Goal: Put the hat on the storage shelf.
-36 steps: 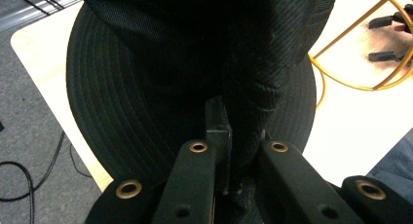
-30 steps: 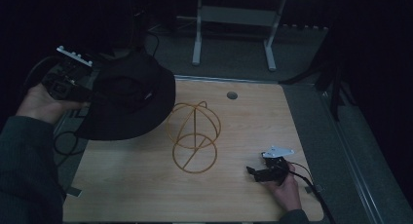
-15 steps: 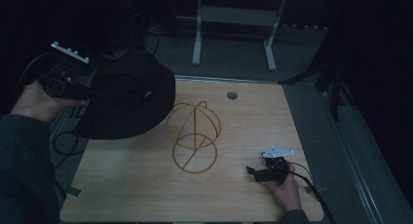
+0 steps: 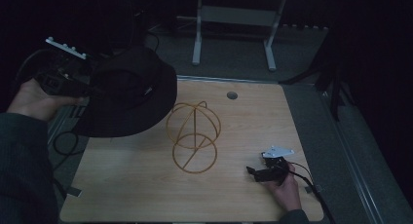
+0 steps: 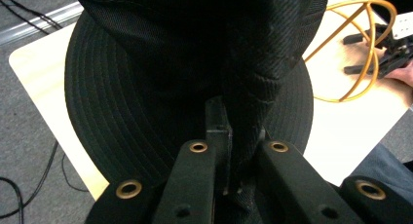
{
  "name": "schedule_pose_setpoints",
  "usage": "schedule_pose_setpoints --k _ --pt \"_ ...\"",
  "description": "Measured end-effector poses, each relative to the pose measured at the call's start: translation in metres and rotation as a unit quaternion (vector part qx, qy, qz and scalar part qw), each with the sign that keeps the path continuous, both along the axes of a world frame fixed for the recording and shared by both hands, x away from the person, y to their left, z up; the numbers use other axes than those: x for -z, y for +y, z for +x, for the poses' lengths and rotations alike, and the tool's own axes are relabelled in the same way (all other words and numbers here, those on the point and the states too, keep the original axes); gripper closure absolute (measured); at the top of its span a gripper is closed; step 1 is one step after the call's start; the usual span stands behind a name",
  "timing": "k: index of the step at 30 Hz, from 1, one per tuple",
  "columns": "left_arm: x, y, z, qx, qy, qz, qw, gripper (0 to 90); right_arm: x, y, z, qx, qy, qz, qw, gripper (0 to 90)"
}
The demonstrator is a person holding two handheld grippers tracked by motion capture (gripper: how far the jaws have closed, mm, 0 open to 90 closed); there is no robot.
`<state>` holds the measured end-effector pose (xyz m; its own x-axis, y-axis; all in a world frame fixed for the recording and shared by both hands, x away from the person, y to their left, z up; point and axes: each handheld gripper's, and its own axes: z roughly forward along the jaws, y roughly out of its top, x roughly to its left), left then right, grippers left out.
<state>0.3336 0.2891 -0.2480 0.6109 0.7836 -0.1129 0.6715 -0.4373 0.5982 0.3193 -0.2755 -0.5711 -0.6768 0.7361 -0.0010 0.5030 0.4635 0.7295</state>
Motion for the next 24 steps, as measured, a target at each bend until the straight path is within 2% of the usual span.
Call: schedule_pose_setpoints --k 11,24 --pt "-0.008 -0.006 0.000 0.008 -0.006 -0.014 0.9998 88.4 0.000 0.000 0.000 0.000 0.000 0.000 1.0000 11.3" --pt "-0.019 -0.019 -0.003 0.036 -0.013 -0.031 0.9988 88.5 0.000 0.000 0.000 0.001 -0.001 0.000 1.0000 11.3"
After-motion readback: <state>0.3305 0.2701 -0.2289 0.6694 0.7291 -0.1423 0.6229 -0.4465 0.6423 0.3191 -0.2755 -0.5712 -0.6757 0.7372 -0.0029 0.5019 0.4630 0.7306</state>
